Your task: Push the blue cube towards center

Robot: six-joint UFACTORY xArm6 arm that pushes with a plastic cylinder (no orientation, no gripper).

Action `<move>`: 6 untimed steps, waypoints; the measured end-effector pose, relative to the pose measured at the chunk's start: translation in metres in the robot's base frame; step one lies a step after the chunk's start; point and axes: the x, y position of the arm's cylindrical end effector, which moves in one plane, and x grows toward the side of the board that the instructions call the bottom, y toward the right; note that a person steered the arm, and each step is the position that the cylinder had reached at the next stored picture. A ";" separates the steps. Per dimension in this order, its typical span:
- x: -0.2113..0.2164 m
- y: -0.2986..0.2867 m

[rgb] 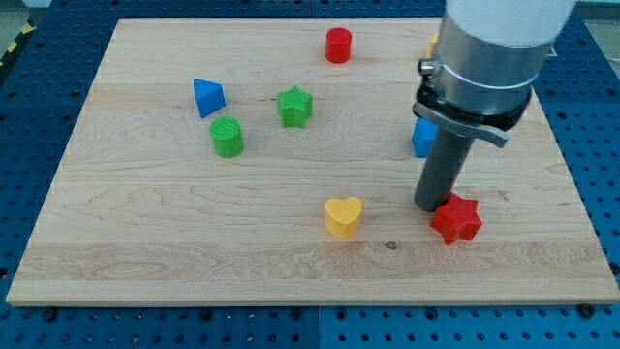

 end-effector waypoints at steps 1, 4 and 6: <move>-0.019 0.012; -0.081 0.041; -0.084 0.015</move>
